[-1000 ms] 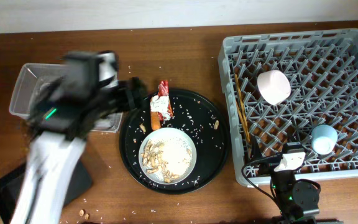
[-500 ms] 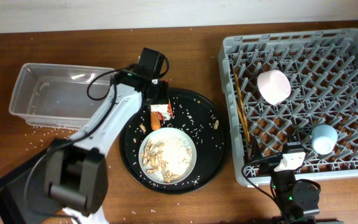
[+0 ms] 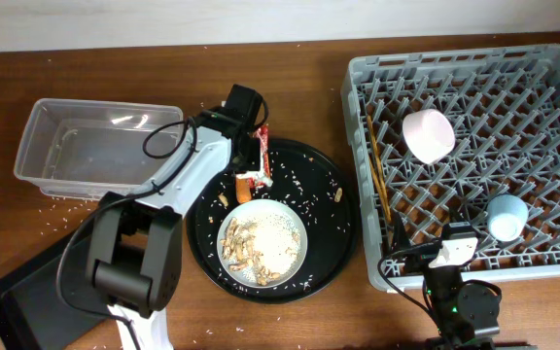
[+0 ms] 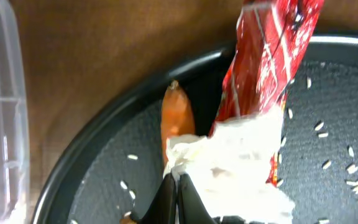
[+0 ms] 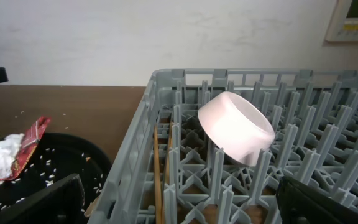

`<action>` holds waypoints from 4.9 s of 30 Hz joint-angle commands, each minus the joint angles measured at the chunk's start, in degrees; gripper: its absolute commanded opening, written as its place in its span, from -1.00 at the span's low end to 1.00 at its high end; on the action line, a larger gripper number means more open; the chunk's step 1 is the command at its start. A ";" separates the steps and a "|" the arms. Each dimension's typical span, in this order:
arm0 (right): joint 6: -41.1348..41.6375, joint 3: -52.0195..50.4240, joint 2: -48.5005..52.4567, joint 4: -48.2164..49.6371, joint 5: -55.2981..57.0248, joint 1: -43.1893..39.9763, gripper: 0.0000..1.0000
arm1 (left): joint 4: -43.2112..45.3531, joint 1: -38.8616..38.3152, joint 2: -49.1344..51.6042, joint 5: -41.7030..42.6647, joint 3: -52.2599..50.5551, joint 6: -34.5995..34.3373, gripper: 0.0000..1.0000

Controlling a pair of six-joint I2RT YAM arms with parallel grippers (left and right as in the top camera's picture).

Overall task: Sort waste into correct bins and load items into the dishwasher rack
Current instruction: 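Grasp the white tissue with the left gripper and drop it in the clear container, then grasp the red wrapper and drop it into the clear container, then grasp the carrot on the round tray with the left gripper, then carry the carrot to the flat black tray and release it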

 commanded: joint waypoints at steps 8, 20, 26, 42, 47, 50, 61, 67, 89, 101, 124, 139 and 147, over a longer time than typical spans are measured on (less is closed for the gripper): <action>0.59 -0.52 -0.44 -0.07 -0.13 -0.42 0.97 | -10.95 12.68 -15.58 -14.73 8.22 0.07 -0.99; 0.61 -0.52 -0.44 -0.07 -0.13 -0.42 0.97 | -6.36 19.89 -11.06 2.38 6.03 0.09 0.26; 0.59 -0.52 -0.44 -0.07 -0.13 -0.42 0.96 | -6.29 6.60 -9.94 -0.22 5.57 1.40 0.26; 0.59 -0.52 -0.44 -0.07 -0.13 -0.42 0.97 | 6.82 -5.86 10.93 -8.79 5.57 3.74 0.08; 0.59 -0.52 -0.44 -0.07 -0.13 -0.42 0.96 | 4.66 -5.86 9.86 -8.76 8.24 3.74 -0.99; 0.59 -0.52 -0.44 -0.07 -0.13 -0.42 0.97 | 0.70 -5.64 8.26 -8.83 11.78 3.74 -1.00; 0.59 -0.52 -0.44 -0.07 -0.13 -0.42 0.96 | -13.77 10.27 -2.34 -17.55 18.16 -7.10 -1.00; 0.59 -0.52 -0.44 -0.07 -0.13 -0.42 0.96 | -10.14 19.17 0.98 -14.27 13.05 -10.56 -0.95; 0.59 -0.52 -0.44 -0.07 -0.13 -0.42 0.96 | -2.84 -1.42 -1.97 -3.72 -4.98 -0.59 -0.17; 0.59 -0.52 -0.44 -0.07 -0.13 -0.42 0.97 | 6.54 -1.40 -1.97 4.22 -11.19 -0.52 -0.25; 0.59 -0.52 -0.44 -0.07 -0.13 -0.42 0.97 | -8.07 1.27 -6.19 -6.23 6.73 -0.50 -0.66; 0.59 -0.52 -0.44 -0.07 -0.13 -0.42 0.96 | -42.71 14.47 -20.44 -14.01 3.96 -25.07 -0.92; 0.59 -0.52 -0.44 -0.07 -0.13 -0.42 0.97 | -31.56 30.86 -27.54 -9.33 -15.04 -26.97 -0.94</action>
